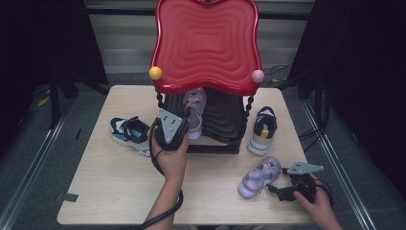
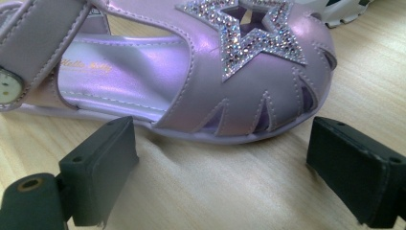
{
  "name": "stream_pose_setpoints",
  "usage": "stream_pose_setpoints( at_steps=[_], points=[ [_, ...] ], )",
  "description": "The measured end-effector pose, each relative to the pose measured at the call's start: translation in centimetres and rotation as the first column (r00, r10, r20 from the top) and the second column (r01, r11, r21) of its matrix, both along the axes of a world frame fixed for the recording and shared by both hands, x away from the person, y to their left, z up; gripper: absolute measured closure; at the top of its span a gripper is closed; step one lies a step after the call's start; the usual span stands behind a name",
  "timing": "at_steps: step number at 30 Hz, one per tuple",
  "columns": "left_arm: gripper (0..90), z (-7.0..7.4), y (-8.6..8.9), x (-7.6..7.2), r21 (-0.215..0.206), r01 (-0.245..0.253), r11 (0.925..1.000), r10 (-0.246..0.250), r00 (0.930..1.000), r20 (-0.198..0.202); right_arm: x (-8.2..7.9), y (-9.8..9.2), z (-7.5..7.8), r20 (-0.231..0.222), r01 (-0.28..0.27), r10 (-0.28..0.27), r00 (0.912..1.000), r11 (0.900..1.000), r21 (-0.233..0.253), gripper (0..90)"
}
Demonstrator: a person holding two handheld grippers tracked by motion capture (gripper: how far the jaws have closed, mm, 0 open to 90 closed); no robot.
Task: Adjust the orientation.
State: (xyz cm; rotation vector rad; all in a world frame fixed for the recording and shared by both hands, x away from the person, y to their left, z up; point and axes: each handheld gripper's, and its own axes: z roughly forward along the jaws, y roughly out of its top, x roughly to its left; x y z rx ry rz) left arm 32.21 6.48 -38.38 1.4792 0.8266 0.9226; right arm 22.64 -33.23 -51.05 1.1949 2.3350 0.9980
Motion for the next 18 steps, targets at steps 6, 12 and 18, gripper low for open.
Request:
stream_pose_setpoints(
  at_steps=[6,12,18],
  points=[
    [82.3,-0.3,-0.5,0.5,-0.012,-0.029,0.9995,0.029,0.9995,0.012,0.0,0.0,0.0,0.0,-0.001,0.001,1.0,1.0,0.001,9.3],
    [82.3,-0.5,-0.8,1.1,-0.024,-0.056,0.9982,0.056,0.9983,0.013,0.0,0.0,0.0,0.0,0.0,0.0,1.0,1.0,0.0,9.3],
    [82.3,-0.6,-1.2,1.7,-0.004,-0.075,0.9972,0.075,0.9969,0.025,0.0,0.0,0.0,0.0,-0.001,0.001,1.0,1.0,0.001,9.3]
  ],
)
